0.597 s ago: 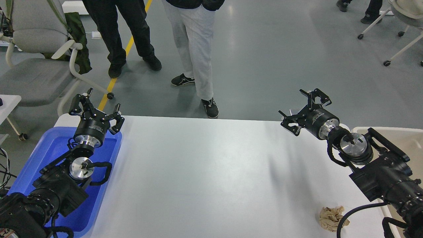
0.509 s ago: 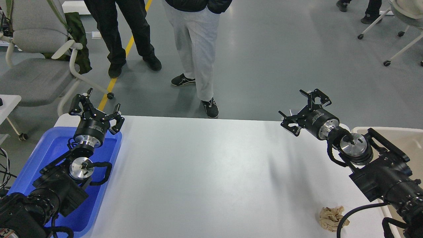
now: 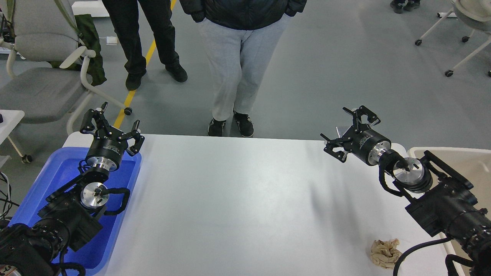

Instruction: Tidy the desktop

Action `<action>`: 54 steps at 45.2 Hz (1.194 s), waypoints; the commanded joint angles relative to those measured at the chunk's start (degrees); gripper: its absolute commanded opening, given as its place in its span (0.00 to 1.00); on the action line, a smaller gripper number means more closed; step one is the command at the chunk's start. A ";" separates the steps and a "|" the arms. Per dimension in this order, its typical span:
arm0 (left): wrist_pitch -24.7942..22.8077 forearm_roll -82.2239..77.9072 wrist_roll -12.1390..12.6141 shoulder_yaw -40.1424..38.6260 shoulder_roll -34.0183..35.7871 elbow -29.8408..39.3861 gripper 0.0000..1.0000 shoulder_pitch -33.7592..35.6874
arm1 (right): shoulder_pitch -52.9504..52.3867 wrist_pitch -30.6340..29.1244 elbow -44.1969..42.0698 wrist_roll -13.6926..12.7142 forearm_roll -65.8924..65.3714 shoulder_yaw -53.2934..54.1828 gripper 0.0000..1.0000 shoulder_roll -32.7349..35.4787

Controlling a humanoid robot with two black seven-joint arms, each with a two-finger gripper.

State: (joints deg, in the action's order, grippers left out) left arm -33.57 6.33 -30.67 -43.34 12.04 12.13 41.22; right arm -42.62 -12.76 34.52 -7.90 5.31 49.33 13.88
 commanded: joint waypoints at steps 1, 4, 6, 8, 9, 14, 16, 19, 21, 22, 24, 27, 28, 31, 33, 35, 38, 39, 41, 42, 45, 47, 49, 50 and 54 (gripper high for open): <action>0.00 0.00 0.00 0.01 0.00 0.00 1.00 0.00 | -1.59 -3.23 1.95 -0.09 -6.19 -1.95 1.00 2.64; 0.00 0.00 0.00 0.01 0.00 0.00 1.00 0.00 | -1.85 -3.76 4.93 -0.09 -8.38 -3.53 1.00 5.19; 0.00 0.00 0.00 0.01 0.00 0.00 1.00 0.00 | -1.85 -4.20 7.48 -0.09 -9.62 -4.59 1.00 7.56; 0.00 0.00 0.00 0.01 0.00 0.00 1.00 0.00 | -1.77 -5.61 10.99 -0.09 -10.94 -5.47 1.00 10.81; 0.00 0.00 0.00 0.01 0.00 0.00 1.00 0.00 | -1.76 -6.48 12.92 -0.09 -11.46 -5.65 1.00 12.65; 0.00 0.00 0.00 0.01 0.00 0.00 1.00 0.00 | -1.06 -9.03 17.41 -0.09 -15.76 -5.74 1.00 17.31; 0.00 0.00 0.00 0.01 0.00 0.00 1.00 0.00 | -0.80 -10.09 19.52 -0.09 -18.83 -6.00 1.00 19.16; 0.00 0.00 0.00 0.01 0.00 0.00 1.00 0.09 | -0.62 -11.06 22.69 -0.01 -24.45 -7.31 1.00 22.06; 0.00 0.00 0.00 0.01 0.00 0.00 1.00 0.00 | -0.54 -11.32 24.53 -0.01 -28.15 -8.19 1.00 24.26; 0.00 0.00 0.00 0.01 0.00 0.00 1.00 0.00 | -0.53 -11.58 25.33 -0.01 -29.91 -8.63 1.00 25.31; 0.00 0.00 0.08 0.01 0.00 0.00 1.00 0.00 | -0.36 -12.02 26.73 -0.01 -33.07 -9.25 1.00 27.25; 0.00 0.00 0.00 0.01 0.00 0.00 1.00 0.00 | -0.18 -13.25 28.67 -0.01 -37.55 -10.22 1.00 29.80; 0.00 0.00 0.00 0.01 0.00 0.00 1.00 0.00 | -0.18 -13.69 29.28 -0.01 -39.31 -10.83 1.00 30.59; 0.00 0.00 0.00 0.01 0.00 0.00 1.00 0.00 | -0.01 -13.96 31.30 0.17 -45.11 -12.76 1.00 32.96; 0.00 0.00 0.00 0.01 0.00 0.00 1.00 0.00 | -0.01 -13.96 32.71 0.43 -49.33 -14.25 1.00 34.45; 0.00 0.00 0.00 0.01 0.00 0.00 1.00 0.00 | -0.01 -13.96 33.94 0.87 -53.54 -16.10 1.00 35.86; 0.00 0.00 0.00 0.01 0.00 0.00 1.00 0.00 | -0.01 -13.87 36.22 2.36 -59.52 -19.17 1.00 38.23; 0.00 0.00 0.00 0.01 0.00 0.00 1.00 0.00 | -0.01 -13.87 37.01 2.89 -61.37 -20.14 1.00 39.11; 0.00 0.00 0.00 0.01 0.00 0.00 1.00 0.00 | -0.01 -13.70 38.77 3.94 -64.71 -22.34 1.00 40.69; 0.00 0.00 0.00 0.01 0.00 0.08 1.00 0.00 | -0.01 -13.61 39.56 4.38 -66.21 -23.48 1.00 41.49; 0.00 0.00 0.00 0.01 0.00 0.00 1.00 0.09 | -0.01 -12.91 41.15 5.26 -70.86 -26.47 1.00 43.34; 0.00 0.00 0.00 0.01 0.00 0.00 1.00 0.00 | -0.10 -11.86 41.50 5.88 -74.12 -28.05 1.00 44.13; 0.00 0.00 0.00 -0.08 0.00 0.00 1.00 0.00 | -0.10 -10.54 41.59 6.76 -77.11 -29.46 1.00 44.57; 0.00 0.00 0.00 0.01 0.00 0.00 1.00 0.00 | -0.10 -9.92 41.59 7.28 -78.51 -30.25 1.00 44.83; 0.00 0.00 0.00 -0.08 0.00 0.00 1.00 0.00 | -0.10 -7.55 41.59 9.22 -84.14 -34.82 1.00 46.15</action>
State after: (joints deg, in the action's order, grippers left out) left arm -33.58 6.33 -30.67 -43.33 12.04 12.13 41.22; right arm -42.71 -24.44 72.87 -2.99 -61.70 24.75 54.71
